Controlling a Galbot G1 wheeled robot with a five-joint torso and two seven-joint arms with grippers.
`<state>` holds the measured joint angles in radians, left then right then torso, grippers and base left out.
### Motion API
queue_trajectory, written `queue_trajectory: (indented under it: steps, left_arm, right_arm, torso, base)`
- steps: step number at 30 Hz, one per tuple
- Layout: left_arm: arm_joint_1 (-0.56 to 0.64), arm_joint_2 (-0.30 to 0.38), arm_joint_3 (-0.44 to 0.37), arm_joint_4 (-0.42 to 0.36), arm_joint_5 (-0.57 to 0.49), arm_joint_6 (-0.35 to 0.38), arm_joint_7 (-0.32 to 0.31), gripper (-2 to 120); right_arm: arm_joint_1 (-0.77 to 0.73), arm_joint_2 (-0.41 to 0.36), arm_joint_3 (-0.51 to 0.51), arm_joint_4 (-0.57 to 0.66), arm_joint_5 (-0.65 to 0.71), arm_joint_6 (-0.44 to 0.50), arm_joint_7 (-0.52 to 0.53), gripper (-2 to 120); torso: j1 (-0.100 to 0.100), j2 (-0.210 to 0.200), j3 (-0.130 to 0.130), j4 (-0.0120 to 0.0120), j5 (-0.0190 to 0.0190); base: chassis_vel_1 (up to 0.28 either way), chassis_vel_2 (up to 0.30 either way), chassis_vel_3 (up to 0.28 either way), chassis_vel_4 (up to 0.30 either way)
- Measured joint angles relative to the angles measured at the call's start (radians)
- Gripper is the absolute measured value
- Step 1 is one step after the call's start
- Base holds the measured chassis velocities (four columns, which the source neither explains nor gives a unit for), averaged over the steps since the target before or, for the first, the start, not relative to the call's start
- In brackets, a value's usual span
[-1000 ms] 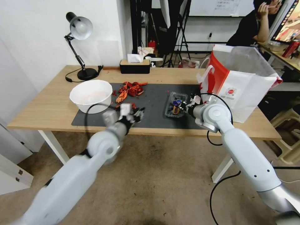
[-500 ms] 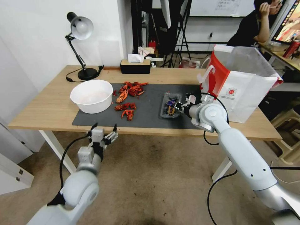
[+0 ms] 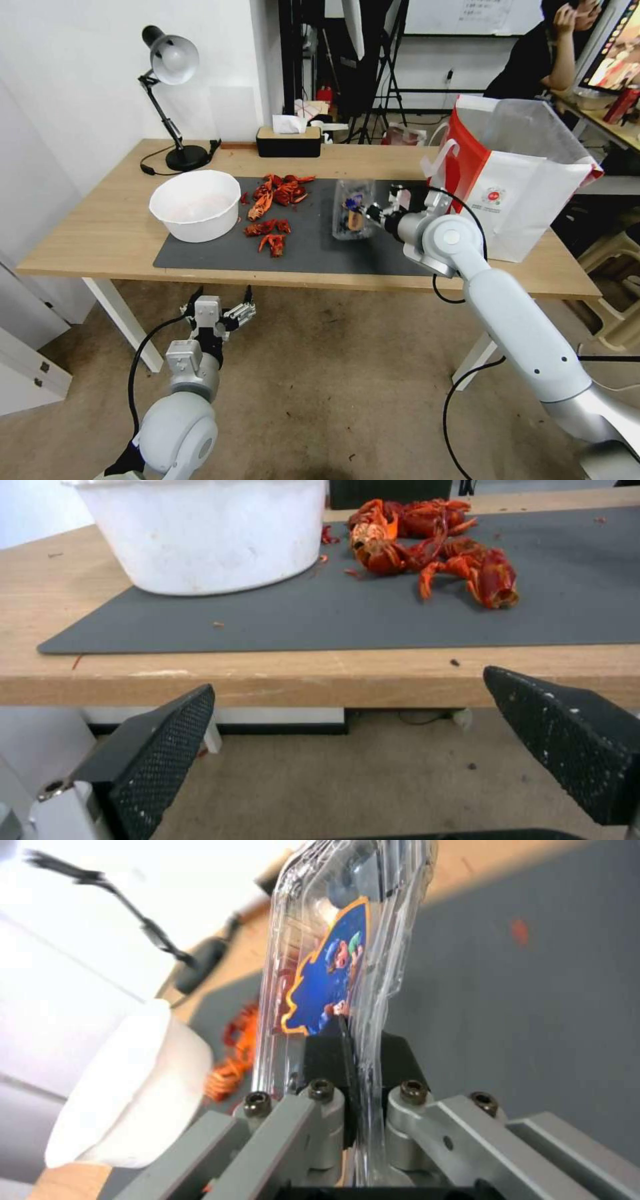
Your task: Close the takeout container lid, then place the container into the takeout bag.
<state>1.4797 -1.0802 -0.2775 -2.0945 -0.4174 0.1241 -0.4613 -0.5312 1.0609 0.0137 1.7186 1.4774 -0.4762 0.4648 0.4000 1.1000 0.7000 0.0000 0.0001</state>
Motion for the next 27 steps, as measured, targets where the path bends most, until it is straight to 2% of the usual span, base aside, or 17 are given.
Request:
queue_trajectory:
  steps: [2,5,6,8,12,13,15,16,18,19,22,27]
  left_arm:
    - [0.005,0.0,-0.001,-0.001,-0.004,-0.001,0.0,100]
    - [0.021,-0.012,-0.002,-0.002,-0.009,-0.004,0.0,100]
    - [0.021,-0.012,-0.002,-0.002,-0.009,-0.004,0.0,100]
    - [0.029,-0.023,-0.002,-0.003,-0.01,-0.005,0.0,100]
    - [0.031,-0.032,-0.005,-0.003,-0.011,-0.005,-0.004,100]
    - [0.031,-0.032,-0.005,-0.003,-0.011,-0.005,-0.004,100]
    - [0.039,-0.038,-0.011,-0.003,-0.009,-0.005,-0.004,100]
    - [0.039,-0.038,-0.011,-0.003,-0.009,-0.005,-0.004,100]
    - [0.05,-0.045,-0.013,-0.003,-0.009,-0.006,-0.007,100]
    - [0.05,-0.045,-0.013,-0.003,-0.009,-0.006,-0.007,100]
    - [0.061,-0.052,-0.018,-0.011,-0.013,-0.006,-0.013,100]
    - [0.062,-0.053,-0.022,-0.012,-0.014,-0.005,-0.013,100]
  right_arm:
    - [0.011,-0.01,-0.013,0.011,-0.036,0.022,-0.032,0]
    - [0.064,-0.036,-0.041,0.043,-0.129,0.134,-0.087,0]
    - [0.064,-0.036,-0.041,0.043,-0.129,0.134,-0.087,0]
    - [0.119,-0.053,-0.043,0.051,-0.187,0.217,-0.102,0]
    - [0.196,-0.077,-0.031,0.049,-0.274,0.265,-0.076,0]
    - [0.196,-0.077,-0.031,0.049,-0.274,0.265,-0.076,0]
    - [0.25,-0.102,-0.027,0.04,-0.4,0.268,-0.017,0]
    - [0.25,-0.102,-0.027,0.04,-0.4,0.268,-0.017,0]
    - [0.288,-0.131,-0.018,0.028,-0.537,0.241,0.04,0]
    - [0.288,-0.131,-0.018,0.028,-0.537,0.241,0.04,0]
    - [0.317,-0.182,0.011,0.006,-0.723,0.188,0.101,0]
    - [0.295,-0.217,0.036,0.021,-0.791,0.123,0.15,0]
  torso:
    - [0.0,0.0,0.0,-0.0001,0.0]
    - [0.0,0.0,0.0,0.0,0.0001]
    - [0.0,0.0,0.0,0.0,0.0001]
    - [0.0,0.0,0.0,0.0001,-0.0003]
    - [0.0,0.0,0.0,0.0,-0.0003]
    - [0.0,0.0,0.0,0.0,-0.0003]
    - [0.0,0.0,0.0,-0.0001,0.0002]
    - [0.0,0.0,0.0,-0.0001,0.0002]
    - [0.0,0.0,0.0,0.0001,-0.0001]
    - [0.0,0.0,0.0,0.0001,-0.0001]
    - [0.0,0.0,0.0,-0.0002,0.0001]
    - [0.0,0.0,0.0,-0.0003,0.0]
  base:
    - [0.0,0.0,0.0,0.0]
    - [0.0,0.0,0.0,0.0]
    - [0.0,0.0,0.0,0.0]
    - [0.0,0.0,0.0,0.0]
    - [0.0,0.0,0.0,0.0]
    - [0.0,0.0,0.0,0.0]
    - [0.0,0.0,0.0,0.0]
    - [0.0,0.0,0.0,0.0]
    - [0.0,0.0,0.0,0.0]
    - [0.0,0.0,0.0,0.0]
    - [0.0,0.0,0.0,0.0]
    - [0.0,0.0,0.0,0.0]
